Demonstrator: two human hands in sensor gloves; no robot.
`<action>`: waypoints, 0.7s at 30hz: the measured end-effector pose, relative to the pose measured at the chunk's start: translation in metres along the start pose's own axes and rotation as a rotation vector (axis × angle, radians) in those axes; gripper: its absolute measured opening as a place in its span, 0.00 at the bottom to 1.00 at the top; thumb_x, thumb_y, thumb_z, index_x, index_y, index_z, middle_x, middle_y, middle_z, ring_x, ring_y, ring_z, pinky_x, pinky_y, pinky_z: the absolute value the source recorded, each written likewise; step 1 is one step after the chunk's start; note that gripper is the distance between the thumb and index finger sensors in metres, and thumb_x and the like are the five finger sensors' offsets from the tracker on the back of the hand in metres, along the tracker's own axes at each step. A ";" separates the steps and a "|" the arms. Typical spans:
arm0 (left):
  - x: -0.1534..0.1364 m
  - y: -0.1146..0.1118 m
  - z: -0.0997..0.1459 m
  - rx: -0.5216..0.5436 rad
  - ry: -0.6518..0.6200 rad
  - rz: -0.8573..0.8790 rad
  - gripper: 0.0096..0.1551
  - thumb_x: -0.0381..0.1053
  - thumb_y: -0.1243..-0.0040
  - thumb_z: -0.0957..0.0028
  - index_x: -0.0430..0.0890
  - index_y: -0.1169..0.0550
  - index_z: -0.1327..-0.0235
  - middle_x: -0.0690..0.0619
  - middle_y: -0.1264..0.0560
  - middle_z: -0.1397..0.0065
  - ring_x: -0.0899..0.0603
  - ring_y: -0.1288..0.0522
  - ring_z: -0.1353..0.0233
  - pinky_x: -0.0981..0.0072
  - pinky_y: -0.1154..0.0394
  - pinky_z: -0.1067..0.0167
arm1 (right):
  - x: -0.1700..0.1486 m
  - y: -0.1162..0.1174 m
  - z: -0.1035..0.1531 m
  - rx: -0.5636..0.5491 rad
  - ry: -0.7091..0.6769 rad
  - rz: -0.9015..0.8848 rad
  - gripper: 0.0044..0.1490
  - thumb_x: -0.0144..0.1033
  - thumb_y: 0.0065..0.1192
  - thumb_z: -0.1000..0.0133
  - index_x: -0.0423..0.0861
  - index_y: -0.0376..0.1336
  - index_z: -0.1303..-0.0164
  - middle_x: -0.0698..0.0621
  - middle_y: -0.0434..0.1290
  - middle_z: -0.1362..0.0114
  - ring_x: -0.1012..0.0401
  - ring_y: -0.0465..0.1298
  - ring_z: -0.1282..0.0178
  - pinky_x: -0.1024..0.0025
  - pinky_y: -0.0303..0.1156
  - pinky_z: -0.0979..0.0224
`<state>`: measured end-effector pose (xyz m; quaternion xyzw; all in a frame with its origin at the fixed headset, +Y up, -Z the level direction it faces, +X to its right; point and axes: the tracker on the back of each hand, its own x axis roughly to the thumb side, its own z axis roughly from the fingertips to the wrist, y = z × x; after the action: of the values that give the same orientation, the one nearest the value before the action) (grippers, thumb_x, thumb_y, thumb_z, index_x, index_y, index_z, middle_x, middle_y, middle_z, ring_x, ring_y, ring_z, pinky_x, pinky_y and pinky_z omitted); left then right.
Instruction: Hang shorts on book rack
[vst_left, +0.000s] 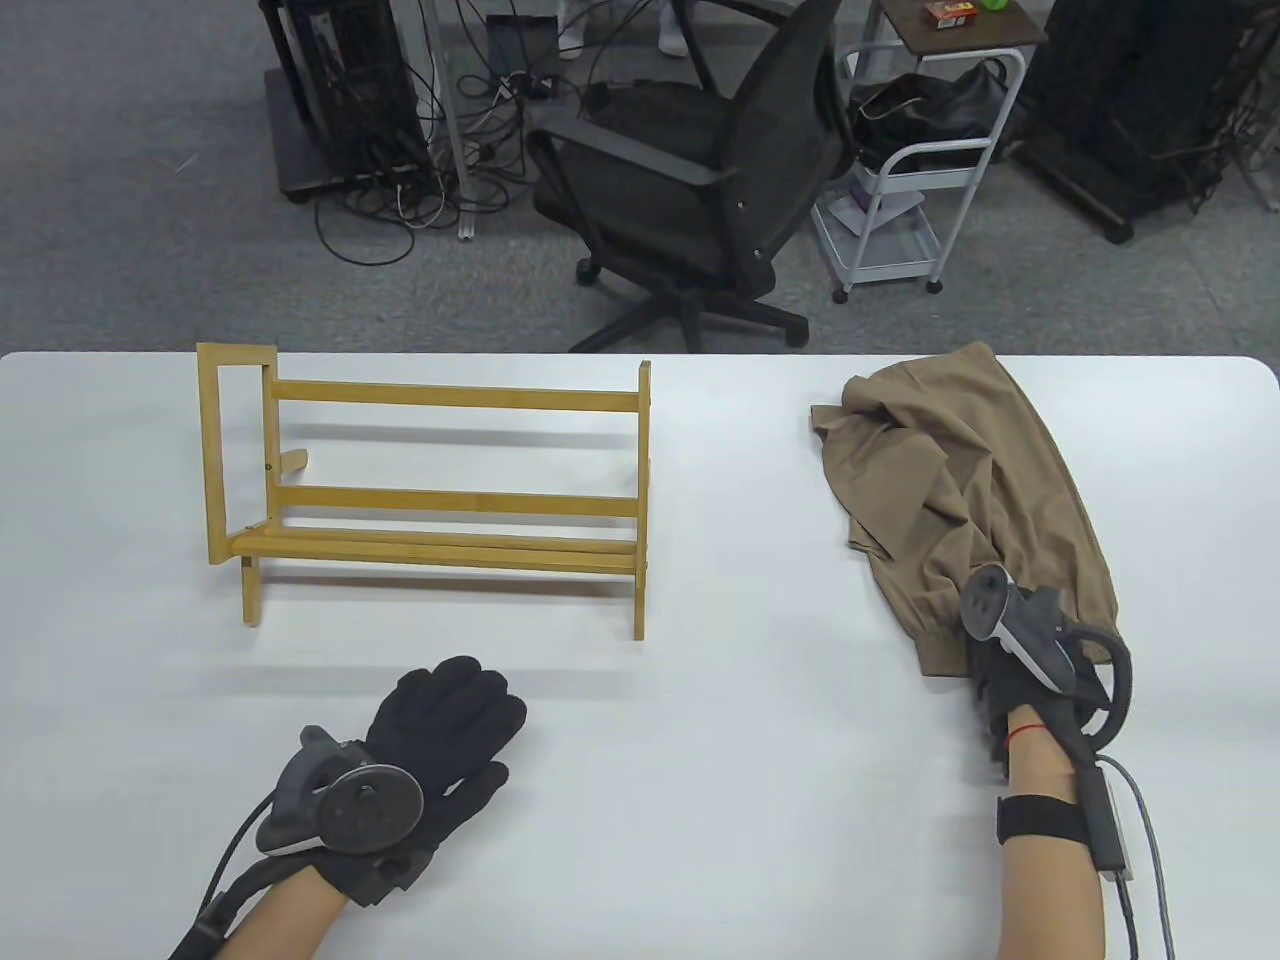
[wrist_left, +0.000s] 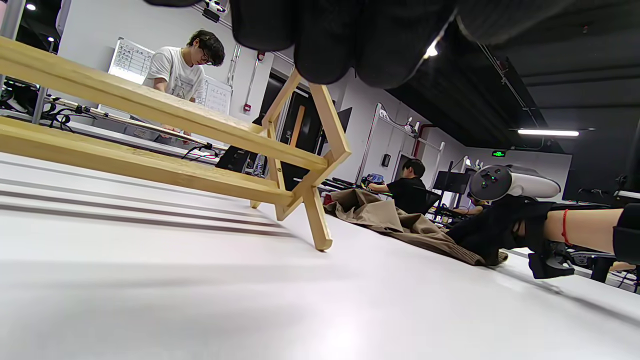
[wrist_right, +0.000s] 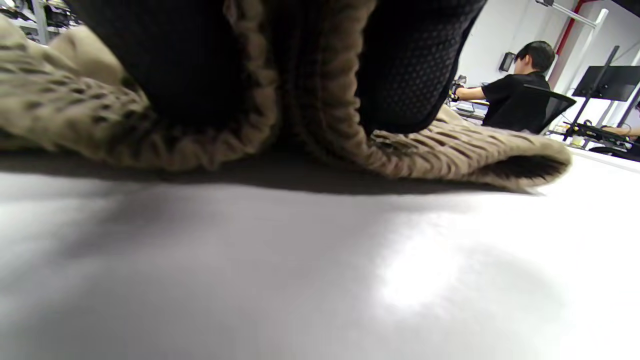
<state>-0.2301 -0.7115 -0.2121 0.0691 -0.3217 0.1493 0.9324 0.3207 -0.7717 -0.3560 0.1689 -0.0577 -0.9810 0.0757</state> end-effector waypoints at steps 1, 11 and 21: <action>0.000 0.000 0.000 0.001 0.001 0.000 0.35 0.64 0.51 0.48 0.54 0.27 0.28 0.52 0.32 0.19 0.37 0.39 0.16 0.34 0.43 0.28 | 0.002 -0.001 0.001 -0.002 -0.008 0.001 0.32 0.47 0.69 0.49 0.69 0.62 0.33 0.54 0.69 0.24 0.58 0.76 0.32 0.65 0.76 0.29; 0.001 0.003 0.004 0.015 0.003 -0.017 0.35 0.64 0.51 0.48 0.54 0.26 0.28 0.52 0.32 0.19 0.37 0.39 0.17 0.34 0.43 0.28 | -0.003 -0.031 0.011 -0.093 0.003 -0.084 0.27 0.42 0.75 0.51 0.68 0.68 0.42 0.54 0.74 0.29 0.58 0.81 0.39 0.66 0.81 0.36; 0.001 0.002 0.004 0.012 0.002 -0.013 0.35 0.64 0.51 0.48 0.54 0.26 0.28 0.52 0.32 0.19 0.37 0.38 0.17 0.34 0.43 0.28 | -0.010 -0.091 0.036 -0.319 0.017 -0.210 0.26 0.42 0.75 0.51 0.68 0.69 0.43 0.54 0.75 0.30 0.58 0.82 0.40 0.66 0.81 0.36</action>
<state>-0.2324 -0.7105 -0.2085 0.0769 -0.3196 0.1451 0.9332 0.3057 -0.6781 -0.3321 0.1682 0.1173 -0.9787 -0.0008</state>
